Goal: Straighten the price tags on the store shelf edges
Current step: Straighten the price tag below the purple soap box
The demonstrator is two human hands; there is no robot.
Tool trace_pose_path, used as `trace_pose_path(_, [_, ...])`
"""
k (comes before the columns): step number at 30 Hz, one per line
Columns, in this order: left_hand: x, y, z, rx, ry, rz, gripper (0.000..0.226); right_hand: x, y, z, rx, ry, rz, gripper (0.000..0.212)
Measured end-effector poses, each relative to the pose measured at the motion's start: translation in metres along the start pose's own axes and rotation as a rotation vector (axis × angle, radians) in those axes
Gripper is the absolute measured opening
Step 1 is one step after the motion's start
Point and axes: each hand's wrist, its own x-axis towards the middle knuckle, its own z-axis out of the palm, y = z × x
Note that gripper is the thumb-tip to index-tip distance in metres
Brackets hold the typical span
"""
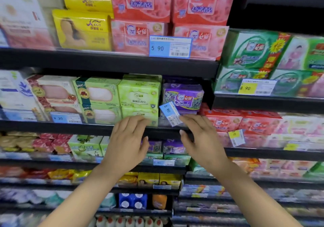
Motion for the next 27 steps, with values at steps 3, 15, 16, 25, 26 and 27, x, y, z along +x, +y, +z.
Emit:
trace_pose_path(3, [-0.003,0.002,0.000,0.022,0.017,-0.026,0.045,0.000,0.003,0.004,0.021,-0.002,-0.010,0.041])
trace_pose_path(15, [0.005,0.013,0.003,0.069,0.064,-0.041,0.047,-0.003,0.001,0.009,0.062,0.010,0.013,0.041])
trace_pose_path(16, [0.006,0.012,0.003,0.070,0.068,-0.037,0.046,-0.002,0.001,0.008,0.065,0.009,0.014,0.041])
trace_pose_path(25, [0.013,0.015,0.007,0.065,0.053,-0.065,0.039,-0.003,0.000,0.010,0.043,0.005,0.028,0.042])
trace_pose_path(26, [0.013,0.015,0.007,0.067,0.049,-0.064,0.038,-0.003,0.001,0.010,0.041,0.005,0.025,0.042])
trace_pose_path(27, [0.013,0.015,0.008,0.068,0.046,-0.063,0.038,-0.003,0.001,0.010,0.041,0.007,0.022,0.042])
